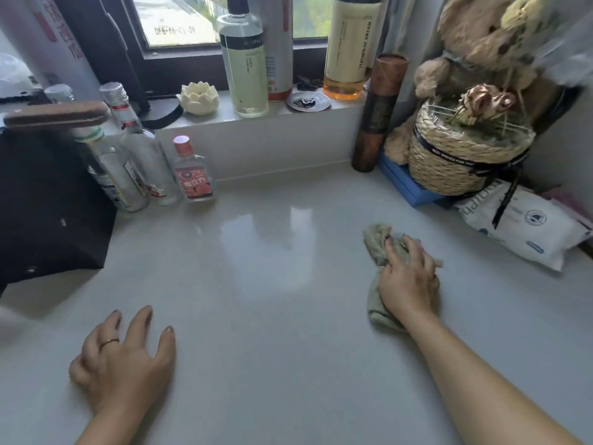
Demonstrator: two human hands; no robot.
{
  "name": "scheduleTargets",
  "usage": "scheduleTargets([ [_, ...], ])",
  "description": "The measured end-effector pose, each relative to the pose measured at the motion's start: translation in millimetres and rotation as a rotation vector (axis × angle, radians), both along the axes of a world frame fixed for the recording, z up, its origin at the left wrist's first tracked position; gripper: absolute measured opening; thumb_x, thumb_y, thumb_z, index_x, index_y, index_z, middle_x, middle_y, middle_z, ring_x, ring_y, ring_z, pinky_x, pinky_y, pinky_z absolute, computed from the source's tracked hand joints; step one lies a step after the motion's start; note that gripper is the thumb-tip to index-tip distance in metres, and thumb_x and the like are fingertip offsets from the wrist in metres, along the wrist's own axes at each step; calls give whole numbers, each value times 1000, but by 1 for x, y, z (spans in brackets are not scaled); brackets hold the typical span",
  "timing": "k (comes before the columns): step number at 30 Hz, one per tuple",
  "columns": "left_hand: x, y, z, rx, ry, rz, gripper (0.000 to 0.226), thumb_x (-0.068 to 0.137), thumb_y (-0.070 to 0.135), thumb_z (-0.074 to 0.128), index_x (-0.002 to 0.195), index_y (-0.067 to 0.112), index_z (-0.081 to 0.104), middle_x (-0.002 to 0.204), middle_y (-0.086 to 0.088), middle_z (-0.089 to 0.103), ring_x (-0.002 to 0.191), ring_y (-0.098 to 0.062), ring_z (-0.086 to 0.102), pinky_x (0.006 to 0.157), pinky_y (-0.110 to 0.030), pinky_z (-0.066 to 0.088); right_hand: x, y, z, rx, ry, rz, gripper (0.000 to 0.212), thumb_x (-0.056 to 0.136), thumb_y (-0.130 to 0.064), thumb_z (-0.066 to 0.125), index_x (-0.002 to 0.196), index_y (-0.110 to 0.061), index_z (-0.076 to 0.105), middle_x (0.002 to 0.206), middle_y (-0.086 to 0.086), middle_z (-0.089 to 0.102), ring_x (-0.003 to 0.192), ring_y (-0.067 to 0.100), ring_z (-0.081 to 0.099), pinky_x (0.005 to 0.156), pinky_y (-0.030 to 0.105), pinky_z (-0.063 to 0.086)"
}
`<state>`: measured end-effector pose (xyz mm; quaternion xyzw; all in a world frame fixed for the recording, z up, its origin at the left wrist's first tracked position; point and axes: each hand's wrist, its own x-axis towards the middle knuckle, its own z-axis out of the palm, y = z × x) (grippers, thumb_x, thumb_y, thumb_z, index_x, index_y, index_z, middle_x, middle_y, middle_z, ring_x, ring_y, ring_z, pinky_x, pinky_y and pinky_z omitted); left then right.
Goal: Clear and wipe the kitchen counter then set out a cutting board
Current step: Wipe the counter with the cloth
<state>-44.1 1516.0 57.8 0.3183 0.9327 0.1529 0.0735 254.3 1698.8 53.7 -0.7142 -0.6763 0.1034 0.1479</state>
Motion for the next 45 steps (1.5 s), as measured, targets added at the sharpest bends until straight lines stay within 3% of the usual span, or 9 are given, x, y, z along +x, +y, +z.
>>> scheduleTargets([
  [3, 21, 6, 3, 30, -23, -102, 65, 66, 51, 34, 125, 30, 51, 145, -8, 38, 135, -27, 21, 108, -43, 12, -28, -90, 2, 80, -40, 133, 54, 78, -16, 56, 130, -29, 51, 146, -1, 42, 129, 29, 42, 99, 38, 43],
  [5, 39, 10, 5, 55, -43, -186, 63, 66, 50, 36, 123, 30, 53, 143, -8, 42, 134, -28, 25, 107, -44, 12, -55, -150, -1, 150, 17, 295, 46, 66, -16, 60, 108, -30, 70, 122, -3, 66, 105, 27, 66, 77, 32, 56],
  [9, 77, 10, 4, 132, -106, -318, 59, 66, 50, 37, 120, 34, 55, 138, -5, 48, 131, -28, 31, 106, -44, 16, -76, -202, -1, 173, 149, 462, 31, 82, -28, 48, 88, -45, 72, 98, -17, 74, 74, 12, 73, 58, 18, 55],
  [13, 104, 14, 3, 145, -96, -439, 75, 60, 61, 20, 120, 33, 56, 136, -6, 51, 130, -29, 34, 105, -48, 19, -22, -182, 11, 123, 21, 378, 50, 49, -38, 56, 96, -47, 69, 109, -18, 70, 91, 15, 60, 65, 22, 51],
  [17, 134, 25, 4, 126, -91, -525, 82, 58, 63, 15, 123, 30, 54, 136, -7, 50, 131, -29, 34, 104, -46, 21, 57, -140, 16, -4, -145, 147, 47, 68, -34, 53, 113, -45, 62, 131, -12, 58, 98, 26, 61, 73, 40, 51],
  [21, 161, 34, 2, 82, -86, -602, 85, 55, 64, 12, 126, 34, 50, 140, -4, 45, 133, -27, 31, 105, -44, 22, 122, -82, -1, -20, -153, 43, 49, 88, -35, 42, 133, -51, 35, 153, -18, 23, 124, 23, 33, 97, 34, 33],
  [33, 178, 22, 24, 115, -58, -687, 81, 53, 62, 21, 114, 29, 63, 131, -11, 56, 126, -34, 45, 99, -52, 33, 172, -27, 11, -28, -203, 79, 52, 89, -49, 38, 139, -48, 25, 154, -17, 19, 130, 20, 26, 99, 35, 23],
  [39, 168, 5, 39, 102, -123, -806, 93, 45, 66, 13, 124, 36, 52, 141, -1, 46, 135, -24, 33, 106, -42, 24, 119, -128, 19, 228, 130, -173, 43, 84, -39, 53, 122, -22, 60, 133, 4, 55, 120, 29, 45, 94, 37, 36],
  [45, 142, -30, 40, 211, -215, -932, 81, 48, 61, 28, 108, 23, 68, 122, -12, 63, 121, -36, 50, 97, -49, 35, 93, -273, 17, 103, 574, -473, 35, 91, -24, 52, 126, -20, 55, 115, -7, 62, 103, 3, 56, 81, 9, 41],
])
